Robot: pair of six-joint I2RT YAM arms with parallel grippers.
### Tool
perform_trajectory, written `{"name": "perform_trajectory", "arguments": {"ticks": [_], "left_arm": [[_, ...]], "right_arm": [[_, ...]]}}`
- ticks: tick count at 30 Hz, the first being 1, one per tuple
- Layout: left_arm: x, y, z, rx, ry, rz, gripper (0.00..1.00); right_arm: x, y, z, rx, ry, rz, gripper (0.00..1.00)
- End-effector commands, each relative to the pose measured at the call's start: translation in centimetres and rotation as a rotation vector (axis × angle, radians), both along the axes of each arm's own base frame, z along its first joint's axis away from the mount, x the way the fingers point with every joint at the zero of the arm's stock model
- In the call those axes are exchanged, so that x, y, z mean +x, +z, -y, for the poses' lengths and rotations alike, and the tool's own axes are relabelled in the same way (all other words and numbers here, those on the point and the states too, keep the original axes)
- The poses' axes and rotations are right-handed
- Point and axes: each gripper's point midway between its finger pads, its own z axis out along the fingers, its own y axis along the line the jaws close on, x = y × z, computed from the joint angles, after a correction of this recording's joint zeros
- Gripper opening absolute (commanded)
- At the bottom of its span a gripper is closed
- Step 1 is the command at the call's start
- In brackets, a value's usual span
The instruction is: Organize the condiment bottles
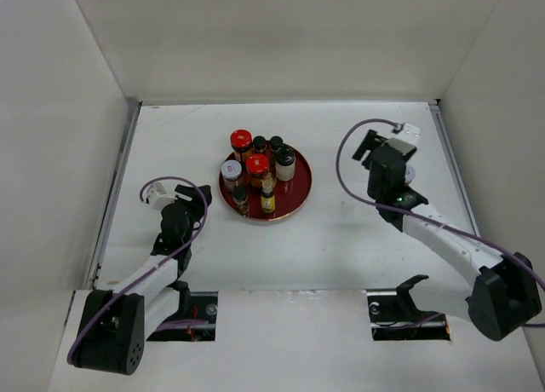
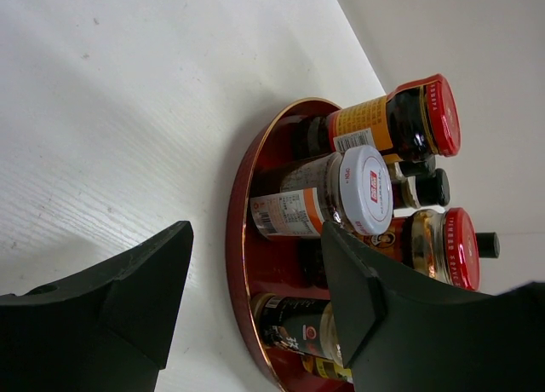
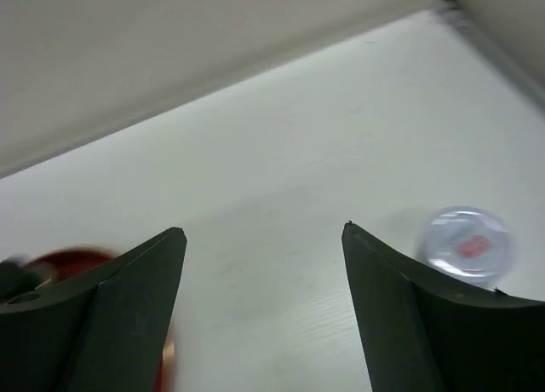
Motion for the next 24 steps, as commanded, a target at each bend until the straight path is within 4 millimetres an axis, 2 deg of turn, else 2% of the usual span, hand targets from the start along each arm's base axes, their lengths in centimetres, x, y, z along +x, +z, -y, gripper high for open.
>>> {"name": "perform_trajectory", "arguments": {"ticks": [1, 4, 7, 11, 16, 20, 24], "left_arm": [[0.5, 2.1, 0.2, 0.002, -0.003, 0.074, 0.60], [0.5, 1.8, 0.5, -0.006, -0.011, 0.065, 0.60], [0.5, 1.7, 0.7, 0.000, -0.017, 0.062, 0.60], [0.7, 1.5, 1.1, -0.004, -0.029, 0.054, 0.60], [0.8, 1.5, 1.5, -0.005, -0.039, 0.056, 0.60], [0.6, 1.8, 1.1, 0.005, -0.023, 0.070, 0.60], [0.7, 1.8, 1.2, 0.003, -0.029, 0.067, 0.60]], "right_arm": [[-0.7, -2.9, 8.1, -0.003, -0.298, -0.058, 0.84], [-0.5, -5.0, 12.7, -0.038, -0.447, -0.120, 0.90], [-0.3, -7.5, 15.2, -0.050, -0.535, -0.184, 0.92], [0.5, -9.3, 16.6, -0.038, -0.565, -0.227, 0.95], [2.7, -11.4, 15.8, 0.002, -0.476, -0.295, 0.94], [3.3, -12.8, 15.2, 0.021, -0.439, -0.323, 0.90], [3.6, -13.1, 14.5, 0.031, -0.412, -0.324, 0.89]]}}
